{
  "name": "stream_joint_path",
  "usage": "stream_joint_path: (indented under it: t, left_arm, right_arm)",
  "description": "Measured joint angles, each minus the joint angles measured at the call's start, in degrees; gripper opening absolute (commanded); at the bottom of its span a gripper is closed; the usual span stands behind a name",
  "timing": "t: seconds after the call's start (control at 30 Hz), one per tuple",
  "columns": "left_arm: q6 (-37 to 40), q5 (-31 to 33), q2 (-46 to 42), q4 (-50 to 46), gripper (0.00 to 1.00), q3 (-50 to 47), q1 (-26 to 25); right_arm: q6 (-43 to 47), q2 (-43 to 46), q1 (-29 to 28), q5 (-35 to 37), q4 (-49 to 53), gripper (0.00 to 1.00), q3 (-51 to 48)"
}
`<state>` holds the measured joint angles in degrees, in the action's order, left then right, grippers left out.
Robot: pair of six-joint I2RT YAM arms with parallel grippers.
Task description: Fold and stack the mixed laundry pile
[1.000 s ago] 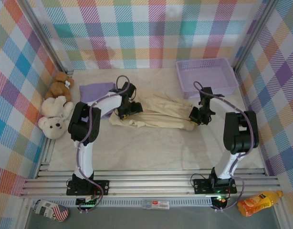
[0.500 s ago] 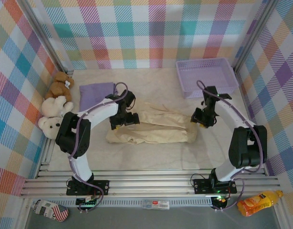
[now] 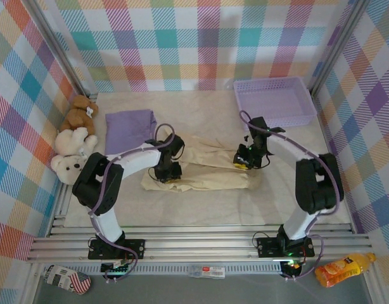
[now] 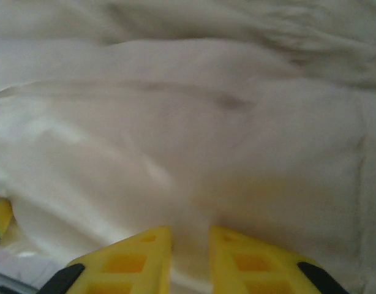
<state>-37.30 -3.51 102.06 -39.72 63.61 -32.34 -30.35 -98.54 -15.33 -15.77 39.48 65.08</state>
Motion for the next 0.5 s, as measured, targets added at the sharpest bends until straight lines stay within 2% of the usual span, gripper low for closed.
stream_joint_path:
  t: [0.17,0.3,0.33,0.47,0.5]
  left_arm:
    - [0.07,0.46,-0.28,1.62,0.27,-1.4,-0.11]
    - [0.24,-0.04,-2.69,3.72,0.34,-4.02,-1.14]
    - [0.22,-0.35,-3.26,3.48,0.39,-4.35,-1.4]
    - [0.42,-0.28,-4.94,-2.67,0.8,-2.03,-1.53]
    - [0.63,-0.2,-4.94,-4.22,0.83,-0.24,-1.11]
  right_arm:
    - [-2.27,-5.01,5.55,0.28,-1.33,0.24,-0.44]
    - [-1.49,-3.04,7.93,0.68,-1.16,0.38,-1.57]
    - [-0.79,-2.05,8.04,0.46,-1.11,0.4,-2.12]
    - [0.74,2.1,7.89,-1.97,-0.5,0.47,-2.8]
    - [0.94,2.84,7.85,-2.54,-0.35,0.48,-2.47]
